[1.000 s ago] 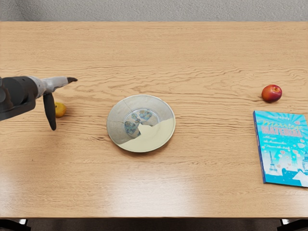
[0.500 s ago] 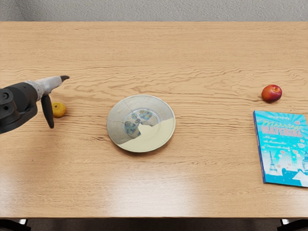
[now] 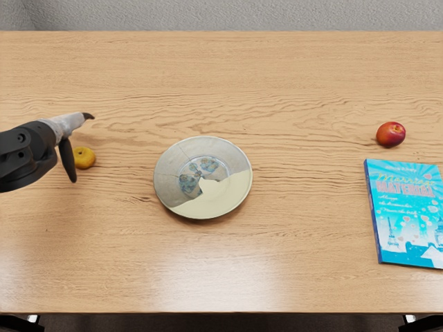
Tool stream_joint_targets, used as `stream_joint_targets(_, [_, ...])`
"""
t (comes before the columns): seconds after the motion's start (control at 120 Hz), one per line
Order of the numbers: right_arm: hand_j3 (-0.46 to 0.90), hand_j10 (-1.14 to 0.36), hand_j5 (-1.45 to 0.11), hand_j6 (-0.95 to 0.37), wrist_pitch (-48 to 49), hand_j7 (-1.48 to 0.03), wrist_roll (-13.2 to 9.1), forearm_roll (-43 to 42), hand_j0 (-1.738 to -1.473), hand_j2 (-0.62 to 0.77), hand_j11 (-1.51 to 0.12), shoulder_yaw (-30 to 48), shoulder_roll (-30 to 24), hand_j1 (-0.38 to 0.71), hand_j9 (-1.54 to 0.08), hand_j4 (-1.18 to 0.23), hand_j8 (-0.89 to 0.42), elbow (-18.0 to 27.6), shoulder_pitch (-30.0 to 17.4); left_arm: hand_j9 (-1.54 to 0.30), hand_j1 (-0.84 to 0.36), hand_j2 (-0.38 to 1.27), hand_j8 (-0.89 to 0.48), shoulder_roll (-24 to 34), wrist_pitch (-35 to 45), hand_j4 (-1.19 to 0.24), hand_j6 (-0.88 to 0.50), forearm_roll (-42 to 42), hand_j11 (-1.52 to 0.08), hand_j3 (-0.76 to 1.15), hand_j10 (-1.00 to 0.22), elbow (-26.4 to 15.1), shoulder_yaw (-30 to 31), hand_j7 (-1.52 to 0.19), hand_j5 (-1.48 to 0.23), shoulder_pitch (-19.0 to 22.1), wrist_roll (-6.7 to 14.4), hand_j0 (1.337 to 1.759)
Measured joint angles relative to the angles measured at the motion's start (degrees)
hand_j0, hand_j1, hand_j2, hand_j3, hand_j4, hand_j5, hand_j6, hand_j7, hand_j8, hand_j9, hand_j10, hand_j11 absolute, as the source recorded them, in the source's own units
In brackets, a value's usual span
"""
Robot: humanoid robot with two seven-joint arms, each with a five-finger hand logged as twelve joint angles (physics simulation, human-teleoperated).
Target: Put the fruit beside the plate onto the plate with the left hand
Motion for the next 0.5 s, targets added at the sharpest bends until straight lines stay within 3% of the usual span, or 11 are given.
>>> stream_joint_targets(0.5, [0.0, -0.03, -0.03, -0.03, 0.0, -0.03, 0.0, 0.0, -1.658, -0.01, -0.03, -0.1, 0.0, -0.32, -0.03, -0.03, -0.03, -0.1, 0.0, -0.31, 0.06, 0.05, -0.25, -2.6, -0.2, -0.25, -0.25, 0.0, -0.31, 0.0, -0.25, 0.4, 0.5, -0.31, -0.31, 0.4, 0.0, 1.658])
